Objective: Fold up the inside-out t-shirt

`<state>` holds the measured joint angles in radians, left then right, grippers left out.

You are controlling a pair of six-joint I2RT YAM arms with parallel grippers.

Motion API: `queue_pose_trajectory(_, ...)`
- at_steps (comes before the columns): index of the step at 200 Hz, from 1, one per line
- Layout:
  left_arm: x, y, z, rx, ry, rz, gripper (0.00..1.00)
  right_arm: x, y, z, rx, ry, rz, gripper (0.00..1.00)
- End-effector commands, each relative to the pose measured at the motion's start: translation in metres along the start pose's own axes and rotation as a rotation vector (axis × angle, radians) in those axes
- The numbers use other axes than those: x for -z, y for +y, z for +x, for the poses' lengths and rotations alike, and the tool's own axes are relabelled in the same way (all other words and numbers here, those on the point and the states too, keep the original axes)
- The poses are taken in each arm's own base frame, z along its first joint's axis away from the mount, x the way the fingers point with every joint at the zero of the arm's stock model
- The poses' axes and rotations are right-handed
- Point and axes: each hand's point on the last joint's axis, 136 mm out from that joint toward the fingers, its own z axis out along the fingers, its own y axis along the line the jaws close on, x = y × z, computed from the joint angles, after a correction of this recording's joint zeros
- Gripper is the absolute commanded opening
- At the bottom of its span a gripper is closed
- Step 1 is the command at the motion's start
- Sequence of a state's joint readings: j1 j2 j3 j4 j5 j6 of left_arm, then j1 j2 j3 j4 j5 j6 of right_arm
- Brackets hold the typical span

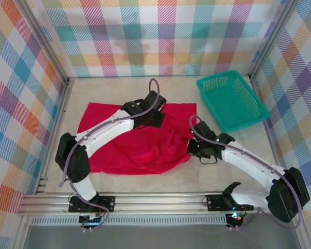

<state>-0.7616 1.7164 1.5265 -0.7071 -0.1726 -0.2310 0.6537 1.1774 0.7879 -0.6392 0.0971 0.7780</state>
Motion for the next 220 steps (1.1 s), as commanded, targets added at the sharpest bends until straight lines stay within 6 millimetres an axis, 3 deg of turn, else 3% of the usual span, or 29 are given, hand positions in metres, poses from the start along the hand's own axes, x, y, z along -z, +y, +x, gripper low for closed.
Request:
queue_pose_trajectory(1, 0.013, -0.006, 0.02, -0.027, 0.061, 0.067, 0.17, -0.001, 0.016, -0.015, -0.008, -0.02, -0.032, 0.0)
queue_pose_trajectory(22, 0.007, -0.009, 0.069, -0.026, 0.147, 0.133, 0.61, -0.003, 0.015, -0.02, -0.012, -0.033, -0.017, 0.0)
queue_pose_trajectory(40, 0.006, -0.016, 0.107, -0.006, 0.182, 0.205, 0.82, -0.002, 0.01, -0.025, -0.031, -0.04, -0.007, 0.0)
queue_pose_trajectory(63, -0.008, -0.013, 0.145, 0.052, 0.238, 0.209, 0.96, 0.0, 0.008, -0.03, -0.048, -0.046, -0.022, 0.0)
queue_pose_trajectory(74, -0.017, -0.011, 0.157, 0.068, 0.26, 0.203, 0.97, 0.001, 0.009, -0.031, -0.048, -0.046, -0.027, 0.0)
queue_pose_trajectory(95, -0.033, -0.013, 0.158, 0.095, 0.257, 0.193, 0.9, 0.001, 0.01, -0.031, -0.046, -0.039, -0.03, 0.0)
queue_pose_trajectory(104, -0.04, -0.011, 0.152, 0.096, 0.241, 0.172, 0.81, 0.0, 0.009, -0.029, -0.046, -0.031, -0.027, 0.0)
queue_pose_trajectory(114, -0.045, -0.006, 0.145, 0.092, 0.227, 0.126, 0.62, -0.002, 0.007, -0.026, -0.049, -0.024, -0.026, 0.0)
queue_pose_trajectory(130, -0.047, 0.003, 0.131, 0.078, 0.215, 0.041, 0.21, -0.004, 0.001, -0.018, -0.054, -0.011, -0.02, 0.0)
queue_pose_trajectory(142, -0.041, 0.006, 0.115, 0.064, 0.193, 0.001, 0.0, -0.008, -0.008, -0.008, -0.064, 0.001, -0.009, 0.0)
queue_pose_trajectory(188, -0.008, 0.025, 0.064, 0.079, 0.061, -0.116, 0.0, -0.029, -0.045, 0.026, -0.115, 0.062, 0.079, 0.0)
queue_pose_trajectory(204, -0.011, 0.023, 0.06, 0.088, 0.063, -0.104, 0.0, -0.028, -0.043, 0.028, -0.119, 0.08, 0.074, 0.12)
queue_pose_trajectory(220, -0.018, 0.016, 0.062, 0.09, 0.09, -0.077, 0.0, -0.02, -0.028, 0.024, -0.096, 0.071, 0.048, 0.22)
